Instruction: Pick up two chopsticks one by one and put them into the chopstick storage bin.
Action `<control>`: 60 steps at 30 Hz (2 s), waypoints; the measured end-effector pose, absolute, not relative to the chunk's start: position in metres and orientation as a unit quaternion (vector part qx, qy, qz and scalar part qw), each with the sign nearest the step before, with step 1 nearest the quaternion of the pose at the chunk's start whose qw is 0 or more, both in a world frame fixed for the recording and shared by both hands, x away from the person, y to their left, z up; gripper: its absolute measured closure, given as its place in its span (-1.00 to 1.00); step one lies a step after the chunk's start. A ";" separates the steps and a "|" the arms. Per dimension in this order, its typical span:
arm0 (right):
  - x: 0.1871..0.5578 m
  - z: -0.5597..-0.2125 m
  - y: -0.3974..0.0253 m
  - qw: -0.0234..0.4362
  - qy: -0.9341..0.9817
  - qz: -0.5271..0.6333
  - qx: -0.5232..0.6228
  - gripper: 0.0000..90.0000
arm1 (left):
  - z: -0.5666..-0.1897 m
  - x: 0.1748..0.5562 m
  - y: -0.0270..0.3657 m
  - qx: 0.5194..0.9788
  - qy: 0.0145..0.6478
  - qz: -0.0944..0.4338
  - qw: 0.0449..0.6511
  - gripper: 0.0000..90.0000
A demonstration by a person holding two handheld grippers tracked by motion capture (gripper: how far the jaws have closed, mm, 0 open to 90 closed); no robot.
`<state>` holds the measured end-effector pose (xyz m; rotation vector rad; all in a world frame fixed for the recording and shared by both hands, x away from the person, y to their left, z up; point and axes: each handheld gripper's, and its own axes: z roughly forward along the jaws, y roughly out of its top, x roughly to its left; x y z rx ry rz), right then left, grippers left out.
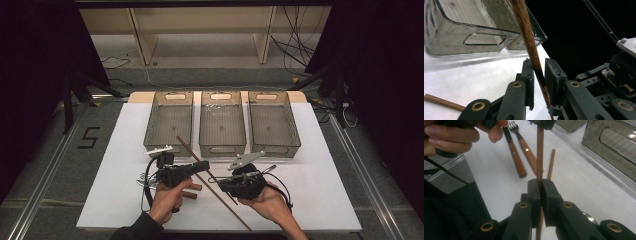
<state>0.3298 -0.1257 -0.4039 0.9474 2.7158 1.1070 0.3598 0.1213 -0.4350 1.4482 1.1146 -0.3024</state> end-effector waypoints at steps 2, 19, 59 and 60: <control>0.330 -0.404 -0.126 0.030 0.880 0.363 0.306 0.91 | -0.434 0.360 0.122 0.621 0.478 -0.138 0.605 0.78; 0.328 -0.398 -0.147 0.037 0.856 0.401 0.323 -0.05 | -0.399 0.378 0.151 0.634 0.463 -0.122 0.607 0.87; 0.313 -0.417 -0.172 0.061 0.847 0.396 0.350 -0.45 | -0.348 0.517 0.227 0.645 0.568 -0.005 0.511 0.86; 0.313 -0.418 -0.171 0.061 0.846 0.397 0.350 -0.45 | -0.349 0.518 0.226 0.646 0.569 -0.003 0.508 0.86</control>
